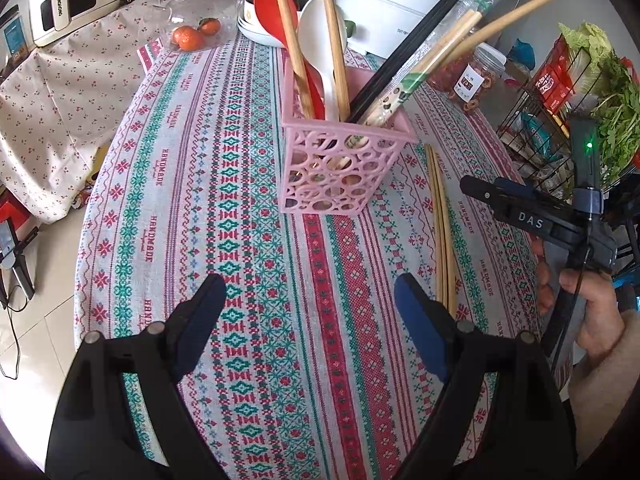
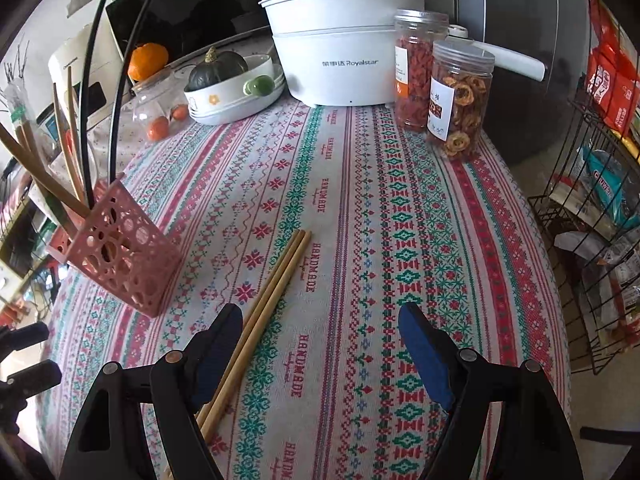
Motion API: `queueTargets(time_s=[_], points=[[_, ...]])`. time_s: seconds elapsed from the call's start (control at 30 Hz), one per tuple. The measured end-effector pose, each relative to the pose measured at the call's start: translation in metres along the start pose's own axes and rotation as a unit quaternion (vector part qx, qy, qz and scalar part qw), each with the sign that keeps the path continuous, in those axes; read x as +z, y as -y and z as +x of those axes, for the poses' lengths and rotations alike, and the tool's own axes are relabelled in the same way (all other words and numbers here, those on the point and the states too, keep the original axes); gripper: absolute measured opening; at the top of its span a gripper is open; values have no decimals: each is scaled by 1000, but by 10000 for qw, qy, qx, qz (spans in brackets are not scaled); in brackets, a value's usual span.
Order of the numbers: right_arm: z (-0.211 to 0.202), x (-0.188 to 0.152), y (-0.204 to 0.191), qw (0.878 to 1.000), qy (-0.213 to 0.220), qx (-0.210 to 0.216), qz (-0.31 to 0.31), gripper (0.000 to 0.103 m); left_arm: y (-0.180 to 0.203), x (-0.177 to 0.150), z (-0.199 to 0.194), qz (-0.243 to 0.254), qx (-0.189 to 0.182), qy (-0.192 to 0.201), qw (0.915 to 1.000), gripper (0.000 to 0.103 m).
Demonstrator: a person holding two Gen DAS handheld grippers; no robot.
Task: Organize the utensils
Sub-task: 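Lower the right gripper onto a wooden chopstick and close on it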
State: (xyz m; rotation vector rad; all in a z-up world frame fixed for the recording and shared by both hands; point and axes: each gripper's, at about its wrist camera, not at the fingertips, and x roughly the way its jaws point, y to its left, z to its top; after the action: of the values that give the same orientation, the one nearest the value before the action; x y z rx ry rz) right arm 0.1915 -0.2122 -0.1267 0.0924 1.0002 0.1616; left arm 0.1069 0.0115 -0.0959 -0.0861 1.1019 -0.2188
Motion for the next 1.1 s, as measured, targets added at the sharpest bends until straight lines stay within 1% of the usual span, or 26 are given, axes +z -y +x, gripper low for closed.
queueTargets(time_s=[0.13, 0.23, 0.27, 0.4, 0.57, 0.8, 0.87, 0.9, 0.97, 1.1], points=[[17, -1, -1, 9999, -29, -112, -24, 81, -1, 1, 2, 26, -40, -45, 10000, 86], [26, -2, -7, 9995, -113, -250, -162, 82, -1, 2, 3, 53, -66, -70, 9999, 86], [25, -3, -9, 9994, -33, -275, -229, 81, -1, 2, 3, 55, -74, -72, 9999, 86], [27, -3, -7, 9996, -47, -233, -178, 81, -3, 2, 2, 51, -115, -67, 9999, 86], [24, -4, -4, 9994, -74, -296, -161, 81, -3, 1, 0, 48, -132, -50, 9999, 86], [26, 4, -12, 9961, -510, -694, 194, 81, -3, -1, 0, 57, -113, -39, 9999, 86], [27, 6, -14, 9948, -626, -741, 298, 81, -2, -2, 0, 60, -107, -40, 9999, 86], [27, 7, -16, 9947, -663, -716, 313, 80, -2, -2, 0, 64, -103, -40, 9999, 86], [29, 6, -22, 9949, -707, -670, 245, 75, -2, -2, -1, 69, -93, -40, 9999, 86], [28, 7, -28, 9947, -698, -756, 53, 69, -5, -3, -2, 13, -107, -33, 9999, 86]])
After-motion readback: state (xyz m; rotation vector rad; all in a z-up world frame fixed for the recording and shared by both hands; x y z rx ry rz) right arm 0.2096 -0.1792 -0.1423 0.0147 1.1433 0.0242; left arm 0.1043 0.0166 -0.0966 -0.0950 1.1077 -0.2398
